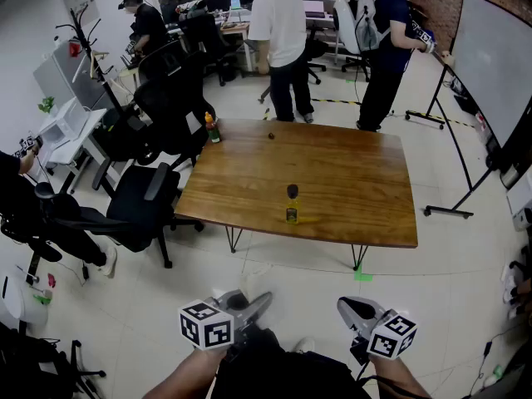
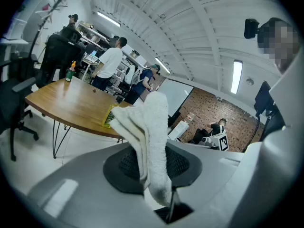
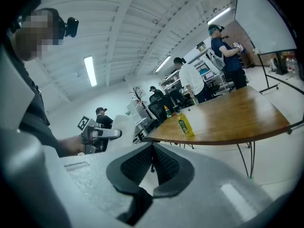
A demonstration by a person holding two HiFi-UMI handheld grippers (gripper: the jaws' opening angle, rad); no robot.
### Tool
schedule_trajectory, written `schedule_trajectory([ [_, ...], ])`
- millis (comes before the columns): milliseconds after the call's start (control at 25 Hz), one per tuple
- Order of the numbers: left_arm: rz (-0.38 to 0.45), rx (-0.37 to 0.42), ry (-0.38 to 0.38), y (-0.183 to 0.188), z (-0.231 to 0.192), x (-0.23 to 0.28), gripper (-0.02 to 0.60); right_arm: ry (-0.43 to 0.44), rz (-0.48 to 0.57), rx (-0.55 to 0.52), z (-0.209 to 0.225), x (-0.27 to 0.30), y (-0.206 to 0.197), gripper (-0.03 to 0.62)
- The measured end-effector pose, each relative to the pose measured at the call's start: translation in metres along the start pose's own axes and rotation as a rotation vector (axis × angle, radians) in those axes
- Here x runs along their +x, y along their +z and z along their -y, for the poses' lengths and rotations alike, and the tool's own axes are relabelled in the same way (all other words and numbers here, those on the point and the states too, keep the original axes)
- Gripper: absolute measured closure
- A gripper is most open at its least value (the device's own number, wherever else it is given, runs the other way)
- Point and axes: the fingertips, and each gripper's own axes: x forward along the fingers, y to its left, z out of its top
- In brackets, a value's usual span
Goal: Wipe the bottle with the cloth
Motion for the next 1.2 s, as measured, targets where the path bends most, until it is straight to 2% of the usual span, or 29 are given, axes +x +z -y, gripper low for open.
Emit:
schedule_trajectory([
  [120, -0.017, -0.003, 0.005, 0.003, -0.012, 0.006, 0.476, -0.011, 0.019, -0.01, 0.005, 0.007, 0.008, 0.592],
  [400, -0.035, -0.004, -0.029, 0.041, -0.065, 0.031, 0.476, -0.063, 0.021, -0.056, 0.033, 0.058, 0.03, 0.591],
  [640, -0.039, -0.002, -0.078, 0.095, -0.138, 0.047, 0.476, -0.162, -0.031, -0.186, 0.063, 0.129, 0.07, 0.469],
  [880, -0.082, 0.007, -0.147, 0.132, -0.187, 0.056, 0.476, -0.274, -0.087, -0.311, 0.09, 0.196, 0.111, 0.434],
  [1040, -0.093, -0.06, -0.16, 0.134, -0.204, 0.059, 0.476, -0.29, -0.131, -0.364, 0.101, 0.229, 0.131, 0.408],
  [1200, -0.099, -0.092, -0.143, 0.13, -0.22, 0.069, 0.476, -0.252, -0.188, -0.4, 0.119, 0.261, 0.128, 0.367],
])
